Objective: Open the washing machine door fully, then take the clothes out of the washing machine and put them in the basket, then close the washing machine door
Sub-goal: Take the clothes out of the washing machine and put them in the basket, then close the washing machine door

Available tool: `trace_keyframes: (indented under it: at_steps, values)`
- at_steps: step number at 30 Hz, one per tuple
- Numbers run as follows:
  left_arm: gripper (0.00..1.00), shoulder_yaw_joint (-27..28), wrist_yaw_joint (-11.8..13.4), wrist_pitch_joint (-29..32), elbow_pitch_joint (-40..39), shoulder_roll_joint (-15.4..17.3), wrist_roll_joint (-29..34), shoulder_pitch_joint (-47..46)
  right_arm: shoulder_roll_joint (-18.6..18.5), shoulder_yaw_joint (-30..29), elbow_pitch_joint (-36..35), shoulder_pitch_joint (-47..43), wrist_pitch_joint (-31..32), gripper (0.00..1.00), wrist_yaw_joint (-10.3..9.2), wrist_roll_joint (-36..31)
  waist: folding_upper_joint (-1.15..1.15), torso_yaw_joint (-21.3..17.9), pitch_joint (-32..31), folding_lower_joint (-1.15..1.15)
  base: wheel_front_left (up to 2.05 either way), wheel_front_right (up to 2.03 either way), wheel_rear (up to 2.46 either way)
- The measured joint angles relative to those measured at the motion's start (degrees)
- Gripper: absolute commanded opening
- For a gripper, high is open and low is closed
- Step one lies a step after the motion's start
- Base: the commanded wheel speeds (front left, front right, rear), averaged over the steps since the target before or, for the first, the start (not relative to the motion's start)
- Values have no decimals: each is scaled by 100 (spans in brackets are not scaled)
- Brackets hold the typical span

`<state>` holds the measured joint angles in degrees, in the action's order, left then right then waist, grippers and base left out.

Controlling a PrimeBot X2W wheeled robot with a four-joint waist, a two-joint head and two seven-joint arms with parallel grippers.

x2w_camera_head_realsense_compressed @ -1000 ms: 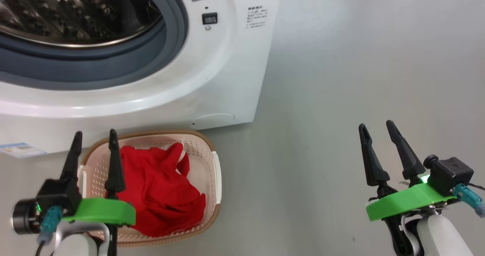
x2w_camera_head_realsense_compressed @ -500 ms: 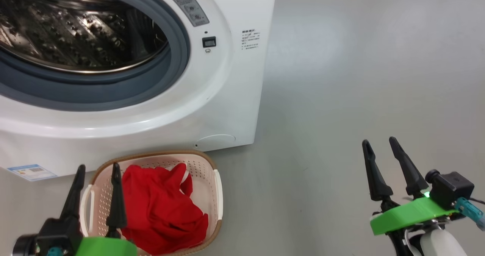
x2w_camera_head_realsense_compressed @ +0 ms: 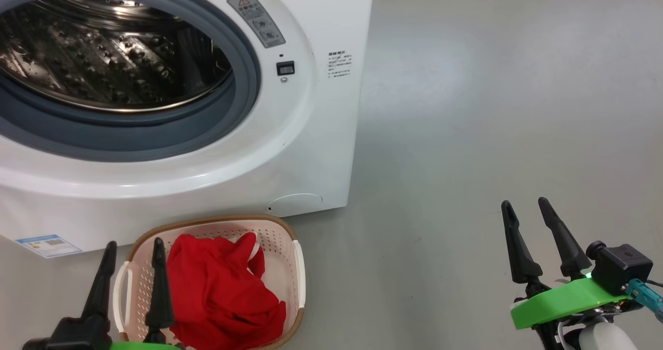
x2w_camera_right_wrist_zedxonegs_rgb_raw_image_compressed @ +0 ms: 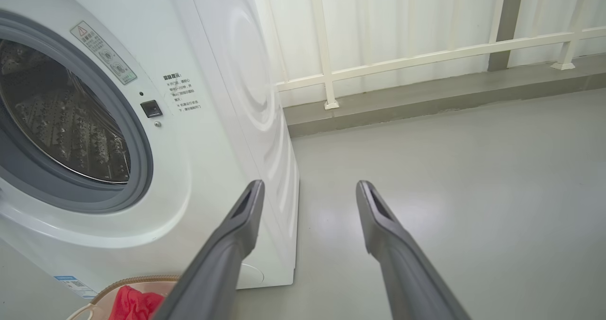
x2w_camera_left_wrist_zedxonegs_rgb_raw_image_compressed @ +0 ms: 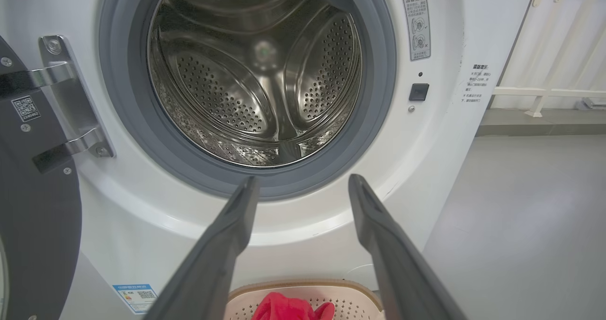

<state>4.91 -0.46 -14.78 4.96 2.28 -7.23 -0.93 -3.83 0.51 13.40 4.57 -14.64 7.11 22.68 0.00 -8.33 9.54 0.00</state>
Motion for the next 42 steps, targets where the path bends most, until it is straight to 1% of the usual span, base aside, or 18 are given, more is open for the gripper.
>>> trace_keyframes:
  at_steps: [14, 30, 42]
  values:
    - [100, -76, -1, 0, -22, 0, -42, 0, -3, -12, -27, -109, 0, 100, 0, 0, 0, 31, 7, 0, -5, 5, 0]
    - [100, -86, -5, 0, -107, 2, -53, 3, -8, -7, -33, -112, 0, 100, 0, 0, 0, 25, -13, 0, -97, 97, 0]
    - [100, -86, -8, 0, -108, 2, -53, 14, -4, -10, -32, -114, 0, 100, 0, 0, 0, 1, -12, 0, -15, 15, 0]
